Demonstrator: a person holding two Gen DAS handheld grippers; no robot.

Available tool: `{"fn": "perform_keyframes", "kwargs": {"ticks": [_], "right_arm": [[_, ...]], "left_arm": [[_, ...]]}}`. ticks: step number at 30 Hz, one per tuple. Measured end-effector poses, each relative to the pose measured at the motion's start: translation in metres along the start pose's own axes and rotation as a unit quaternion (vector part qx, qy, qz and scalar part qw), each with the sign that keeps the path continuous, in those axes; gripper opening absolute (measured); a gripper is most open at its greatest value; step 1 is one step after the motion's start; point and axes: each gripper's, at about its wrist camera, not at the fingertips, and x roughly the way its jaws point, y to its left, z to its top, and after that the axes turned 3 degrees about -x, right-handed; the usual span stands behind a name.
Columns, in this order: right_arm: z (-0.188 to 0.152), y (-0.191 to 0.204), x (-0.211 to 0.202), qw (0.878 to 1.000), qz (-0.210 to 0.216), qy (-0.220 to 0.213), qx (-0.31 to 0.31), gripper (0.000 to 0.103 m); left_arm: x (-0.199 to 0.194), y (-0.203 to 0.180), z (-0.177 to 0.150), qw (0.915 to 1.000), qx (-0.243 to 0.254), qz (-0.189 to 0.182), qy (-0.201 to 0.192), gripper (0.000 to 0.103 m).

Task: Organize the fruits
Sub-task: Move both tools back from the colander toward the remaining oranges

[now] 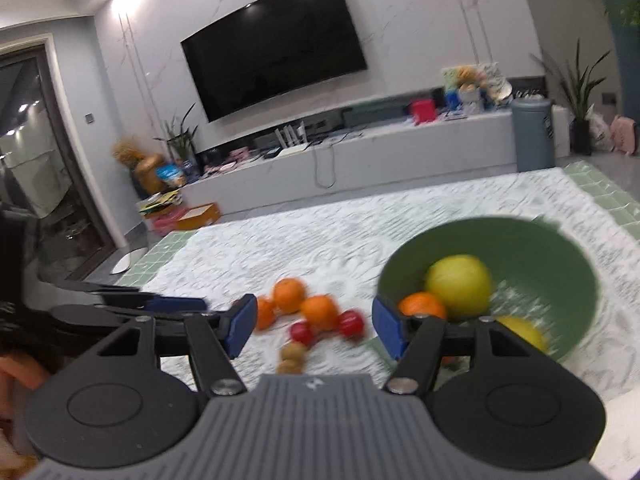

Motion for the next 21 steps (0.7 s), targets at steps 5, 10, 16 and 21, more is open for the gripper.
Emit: {"fn": "perform_keyframes", "kwargs": {"ticks": [5,10,16,21], "right_arm": [[-0.016,0.046,0.022,0.995,-0.021,0.023,-0.09,0.06],[-0.023,0.068,0.058,0.988,-0.044,0.052,-0.139,0.053],[-0.018,0.066,0.084,0.986,-0.067,0.066,-0.139,0.053],[-0.008,0.071,0.111,0.982,-0.082,0.072,-0.151,0.052]], "left_arm": [[0.005,0.01,-0.006,0.9997,0.0,0.021,-0.01,0.053],[0.012,0.031,-0.003,0.9991,-0.029,0.022,-0.022,0.053],[0.026,0.054,-0.002,0.9971,-0.069,-0.002,-0.031,0.051],[0.034,0.061,0.005,0.9968,-0.061,0.003,-0.05,0.051]]}}
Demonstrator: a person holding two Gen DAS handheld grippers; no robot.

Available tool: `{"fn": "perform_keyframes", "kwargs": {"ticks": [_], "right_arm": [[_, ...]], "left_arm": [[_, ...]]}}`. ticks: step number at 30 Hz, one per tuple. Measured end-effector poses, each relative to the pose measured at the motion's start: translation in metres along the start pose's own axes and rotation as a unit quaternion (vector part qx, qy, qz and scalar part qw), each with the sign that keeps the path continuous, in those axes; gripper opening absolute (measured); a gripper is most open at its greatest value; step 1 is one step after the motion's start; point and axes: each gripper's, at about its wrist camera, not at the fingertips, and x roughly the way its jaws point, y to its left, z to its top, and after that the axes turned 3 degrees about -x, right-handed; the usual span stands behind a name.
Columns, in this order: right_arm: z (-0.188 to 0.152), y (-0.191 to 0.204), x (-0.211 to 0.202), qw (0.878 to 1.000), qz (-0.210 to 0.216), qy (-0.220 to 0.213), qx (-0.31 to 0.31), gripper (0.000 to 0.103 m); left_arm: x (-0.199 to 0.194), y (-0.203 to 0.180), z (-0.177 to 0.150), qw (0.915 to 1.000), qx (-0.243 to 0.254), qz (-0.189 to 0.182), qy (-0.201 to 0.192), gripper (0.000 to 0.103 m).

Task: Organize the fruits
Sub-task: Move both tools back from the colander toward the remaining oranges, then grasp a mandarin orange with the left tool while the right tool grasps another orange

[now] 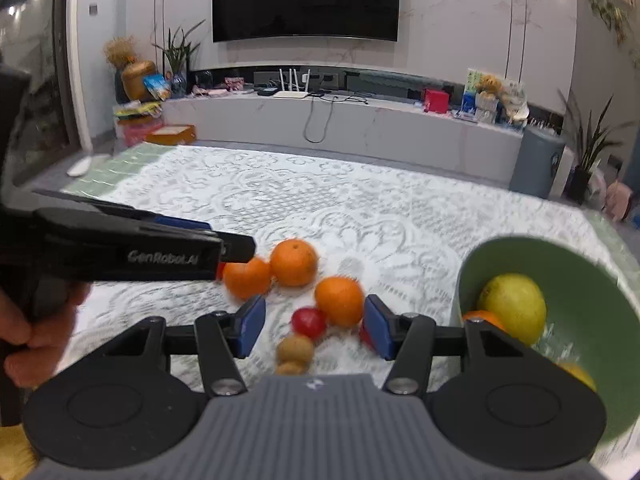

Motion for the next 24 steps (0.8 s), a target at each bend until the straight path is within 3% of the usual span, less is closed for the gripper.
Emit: {"fn": "perform_keyframes", "kwargs": {"ticks": [7,13,24], "right_arm": [[0.03,0.014,0.042,0.996,-0.047,-0.001,-0.069,0.046],[0.015,0.009,0.057,0.996,-0.055,0.017,-0.064,0.038],[0.007,-0.005,0.072,0.998,-0.041,0.035,-0.03,0.036]], "left_arm": [[0.006,0.012,0.006,0.9999,-0.009,-0.013,-0.001,0.051],[0.014,0.018,0.004,0.9995,-0.024,-0.02,0.013,0.05],[0.032,0.024,-0.005,0.9978,-0.032,-0.02,0.055,0.05]]}}
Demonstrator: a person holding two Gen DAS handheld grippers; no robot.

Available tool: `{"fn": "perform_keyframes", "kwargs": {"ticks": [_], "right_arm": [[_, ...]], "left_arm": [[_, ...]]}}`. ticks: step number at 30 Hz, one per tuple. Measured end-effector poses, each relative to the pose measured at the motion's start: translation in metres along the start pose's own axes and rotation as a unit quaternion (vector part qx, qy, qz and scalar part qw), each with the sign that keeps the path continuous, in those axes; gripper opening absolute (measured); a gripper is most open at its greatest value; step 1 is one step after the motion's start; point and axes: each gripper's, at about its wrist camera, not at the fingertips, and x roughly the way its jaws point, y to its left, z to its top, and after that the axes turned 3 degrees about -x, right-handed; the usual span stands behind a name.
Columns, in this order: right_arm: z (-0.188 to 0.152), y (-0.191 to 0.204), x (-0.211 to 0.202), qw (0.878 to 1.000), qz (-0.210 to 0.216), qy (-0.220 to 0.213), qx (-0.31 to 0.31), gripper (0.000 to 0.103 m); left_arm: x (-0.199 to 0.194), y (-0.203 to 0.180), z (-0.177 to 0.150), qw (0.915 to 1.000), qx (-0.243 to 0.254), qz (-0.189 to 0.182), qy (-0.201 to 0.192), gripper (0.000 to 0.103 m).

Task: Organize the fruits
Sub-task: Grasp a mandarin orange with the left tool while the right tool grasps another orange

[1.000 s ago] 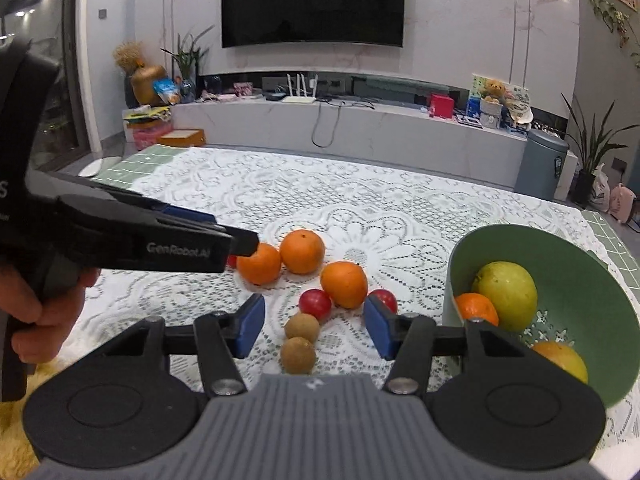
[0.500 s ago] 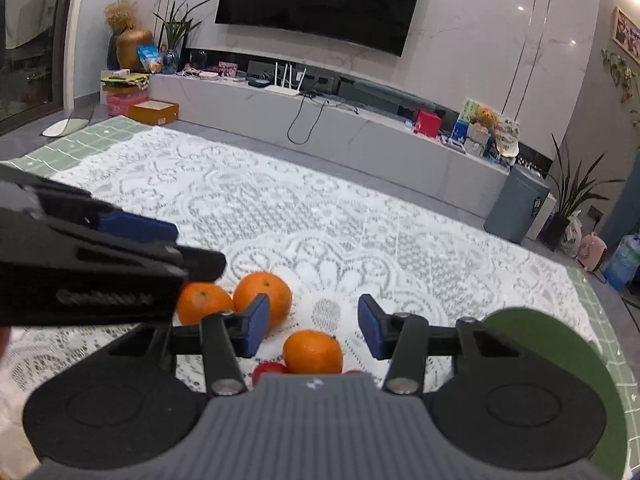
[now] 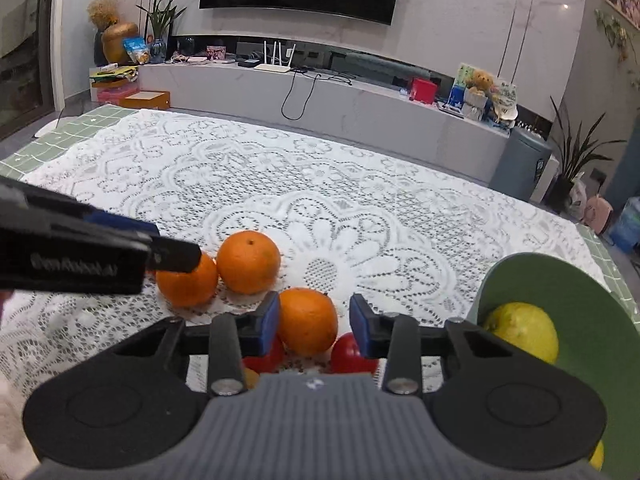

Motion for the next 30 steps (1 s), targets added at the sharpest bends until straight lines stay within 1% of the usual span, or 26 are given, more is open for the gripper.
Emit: {"fn": "perform_keyframes", "kwargs": {"ticks": [3,6,9,13,15,21,23,24,30], "right_arm": [[0.0,0.003,0.002,1.0,0.006,0.0,-0.008,0.036],[-0.002,0.007,0.004,1.0,0.01,0.001,-0.013,0.036],[-0.001,0.005,0.005,1.0,0.016,0.004,-0.003,0.036],[-0.001,-0.001,0.008,0.999,0.025,0.013,0.015,0.037],[-0.001,-0.003,0.01,0.999,0.026,0.017,0.017,0.037],[-0.002,-0.005,0.014,0.999,0.035,0.019,0.021,0.038],[-0.002,-0.007,0.015,0.999,0.039,0.023,0.025,0.04],[-0.002,-0.008,0.016,0.998,0.04,0.028,0.028,0.04],[-0.003,-0.008,0.016,0.998,0.041,0.026,0.03,0.039]], "left_arm": [[0.005,-0.001,-0.003,0.9999,0.008,0.01,0.005,0.05],[0.005,-0.003,-0.004,0.9998,0.019,0.01,0.003,0.05],[0.005,-0.009,-0.006,0.9988,0.046,0.019,-0.005,0.05],[0.008,-0.011,-0.008,0.9982,0.059,0.014,0.0,0.049],[0.009,-0.012,-0.009,0.9974,0.069,0.019,-0.003,0.048],[0.009,-0.011,-0.01,0.9974,0.07,0.013,-0.004,0.048],[0.009,-0.011,-0.01,0.9973,0.073,0.011,-0.003,0.049],[0.01,-0.011,-0.01,0.9972,0.074,0.011,-0.001,0.049],[0.01,-0.012,-0.011,0.9966,0.082,0.011,-0.002,0.049]]}}
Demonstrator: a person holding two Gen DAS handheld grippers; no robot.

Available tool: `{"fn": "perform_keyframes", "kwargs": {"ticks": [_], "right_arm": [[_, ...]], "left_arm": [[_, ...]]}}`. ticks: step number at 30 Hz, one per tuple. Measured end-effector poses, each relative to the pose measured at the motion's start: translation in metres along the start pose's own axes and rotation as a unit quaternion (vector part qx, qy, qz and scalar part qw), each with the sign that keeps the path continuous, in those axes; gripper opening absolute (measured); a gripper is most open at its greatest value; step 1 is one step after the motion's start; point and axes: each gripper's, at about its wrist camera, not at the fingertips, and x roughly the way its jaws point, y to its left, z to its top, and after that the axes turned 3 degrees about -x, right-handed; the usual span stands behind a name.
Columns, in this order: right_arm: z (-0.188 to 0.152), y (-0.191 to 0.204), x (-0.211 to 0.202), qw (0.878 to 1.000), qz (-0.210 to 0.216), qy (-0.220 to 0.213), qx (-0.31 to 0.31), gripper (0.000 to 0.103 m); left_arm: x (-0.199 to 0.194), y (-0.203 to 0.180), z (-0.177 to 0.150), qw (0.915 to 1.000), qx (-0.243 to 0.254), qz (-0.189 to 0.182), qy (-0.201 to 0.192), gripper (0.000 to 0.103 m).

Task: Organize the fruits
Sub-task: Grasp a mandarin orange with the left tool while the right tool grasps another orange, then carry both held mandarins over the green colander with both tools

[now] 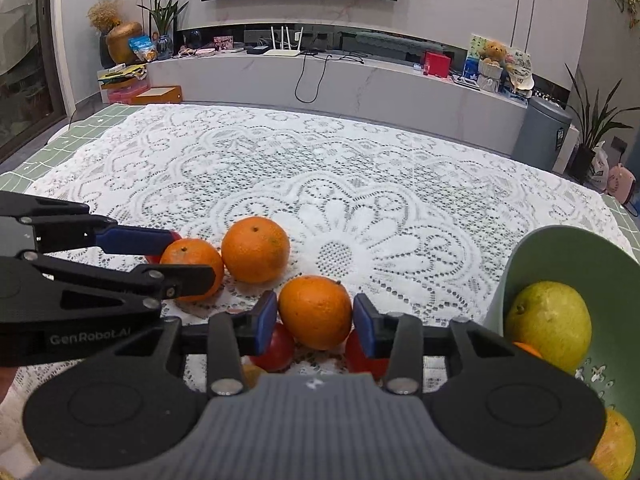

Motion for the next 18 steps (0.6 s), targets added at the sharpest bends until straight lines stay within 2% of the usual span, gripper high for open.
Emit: {"fn": "perform_keyframes", "kwargs": {"ticks": [13,18], "right_arm": [[-0.0006,-0.0014,0.0002,1.0,0.004,-0.002,0.001,0.039],[-0.0015,-0.0007,0.0006,1.0,0.003,-0.004,0.0,0.039]], "left_arm": [[0.001,-0.0017,-0.0016,0.9998,0.017,0.007,-0.006,0.052],[0.0016,-0.0027,-0.0019,0.9998,0.017,0.002,-0.006,0.045]]}}
